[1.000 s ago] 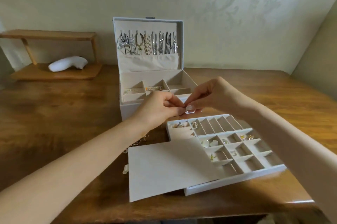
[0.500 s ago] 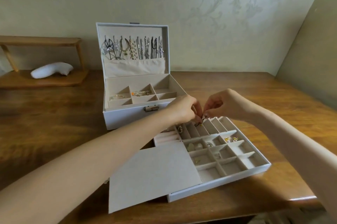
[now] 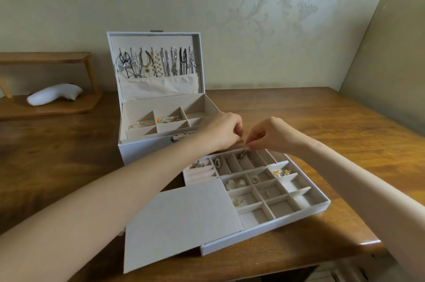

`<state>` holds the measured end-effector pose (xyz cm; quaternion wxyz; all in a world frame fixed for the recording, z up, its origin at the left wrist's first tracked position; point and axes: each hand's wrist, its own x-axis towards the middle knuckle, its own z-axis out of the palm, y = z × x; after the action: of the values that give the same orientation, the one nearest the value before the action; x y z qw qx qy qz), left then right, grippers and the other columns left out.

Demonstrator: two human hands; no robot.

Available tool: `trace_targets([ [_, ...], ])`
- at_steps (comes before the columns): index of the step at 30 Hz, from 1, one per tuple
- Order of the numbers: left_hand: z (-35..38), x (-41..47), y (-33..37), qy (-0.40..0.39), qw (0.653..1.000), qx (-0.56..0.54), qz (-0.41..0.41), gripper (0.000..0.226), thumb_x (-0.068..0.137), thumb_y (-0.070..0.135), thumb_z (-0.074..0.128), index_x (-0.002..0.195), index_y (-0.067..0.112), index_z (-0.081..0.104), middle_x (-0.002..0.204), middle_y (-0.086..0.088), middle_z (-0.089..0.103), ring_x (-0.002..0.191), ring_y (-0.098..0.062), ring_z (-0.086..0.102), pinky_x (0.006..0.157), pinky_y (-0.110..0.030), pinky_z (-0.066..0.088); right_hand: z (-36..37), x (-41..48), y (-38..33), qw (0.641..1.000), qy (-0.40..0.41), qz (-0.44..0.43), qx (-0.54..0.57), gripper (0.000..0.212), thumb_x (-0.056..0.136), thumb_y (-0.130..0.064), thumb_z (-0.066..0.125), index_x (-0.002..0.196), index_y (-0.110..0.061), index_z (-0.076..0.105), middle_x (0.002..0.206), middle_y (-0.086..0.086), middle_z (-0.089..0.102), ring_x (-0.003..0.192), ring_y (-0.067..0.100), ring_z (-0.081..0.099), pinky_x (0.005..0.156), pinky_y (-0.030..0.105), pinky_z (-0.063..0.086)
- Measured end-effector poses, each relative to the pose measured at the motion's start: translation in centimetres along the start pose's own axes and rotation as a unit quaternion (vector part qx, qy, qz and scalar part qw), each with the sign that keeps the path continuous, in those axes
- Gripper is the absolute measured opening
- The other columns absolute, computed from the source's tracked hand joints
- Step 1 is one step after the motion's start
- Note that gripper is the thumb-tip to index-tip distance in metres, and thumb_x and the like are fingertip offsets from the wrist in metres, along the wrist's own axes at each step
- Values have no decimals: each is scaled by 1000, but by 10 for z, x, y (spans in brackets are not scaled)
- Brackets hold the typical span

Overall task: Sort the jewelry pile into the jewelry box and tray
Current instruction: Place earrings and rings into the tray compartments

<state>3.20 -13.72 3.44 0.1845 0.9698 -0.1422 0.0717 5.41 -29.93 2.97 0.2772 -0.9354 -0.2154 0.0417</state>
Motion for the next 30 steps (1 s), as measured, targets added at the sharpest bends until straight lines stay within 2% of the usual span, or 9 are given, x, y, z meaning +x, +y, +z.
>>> trace_targets([
  [3,-14,-10,-12,28,999,-36,4,4,87,25,65,86,22,64,90,9,62,90,-12,58,76,-31,46,5,1,1,1000,15,-4,-2,9,73,-14,77,73,-22,74,66,-8,67,62,2,56,61,16,45],
  [10,-25,-40,-49,36,998,-28,-40,9,88,27,63,91,19,66,89,4,67,84,-14,60,79,-36,51,7,1,4,999,37,-1,-5,8,74,-12,76,73,-20,74,67,-5,69,61,4,57,54,12,41],
  [12,-27,-45,-54,37,997,-42,-45,8,89,26,63,91,19,67,85,5,67,83,-13,61,78,-35,51,3,1,3,999,33,5,25,8,75,-8,76,72,-16,74,64,-3,70,56,2,60,51,10,41],
  [15,-29,-48,-56,42,997,-61,-36,5,89,25,63,89,21,66,85,5,67,80,-12,59,77,-33,50,-7,-1,-6,995,31,5,98,4,76,-7,76,74,-8,74,69,7,73,58,5,65,56,13,48],
  [18,-27,-48,-52,43,997,-54,-32,4,88,26,63,87,23,65,83,9,65,75,-10,56,73,-30,47,-7,-4,-21,991,-5,-5,134,2,77,-3,74,76,-4,73,69,10,71,57,6,63,57,13,49],
  [22,-22,-47,-48,48,997,-53,-24,4,88,26,63,87,23,66,80,11,63,67,0,49,68,-26,41,8,-2,-28,998,-24,10,56,4,76,-7,71,72,-7,73,63,3,71,51,0,56,49,11,37],
  [25,-22,-48,-49,52,997,-56,-19,5,88,26,63,85,22,66,80,11,63,63,2,47,65,-25,38,10,1,-26,999,-14,30,29,5,76,-8,71,72,-9,74,64,4,71,51,1,56,47,9,37],
  [28,-24,-49,-50,52,997,-54,-22,5,88,25,63,83,25,63,78,12,63,67,-1,51,68,-27,43,6,2,-24,998,-15,40,38,5,77,-10,72,71,-9,73,62,3,70,47,-2,56,53,15,42],
  [30,-24,-50,-52,51,997,-58,-26,4,88,25,63,85,24,65,79,11,63,74,-8,56,75,-32,49,8,4,-26,998,-20,45,37,4,76,-9,72,73,-7,73,63,4,70,46,-2,55,51,12,41],
])
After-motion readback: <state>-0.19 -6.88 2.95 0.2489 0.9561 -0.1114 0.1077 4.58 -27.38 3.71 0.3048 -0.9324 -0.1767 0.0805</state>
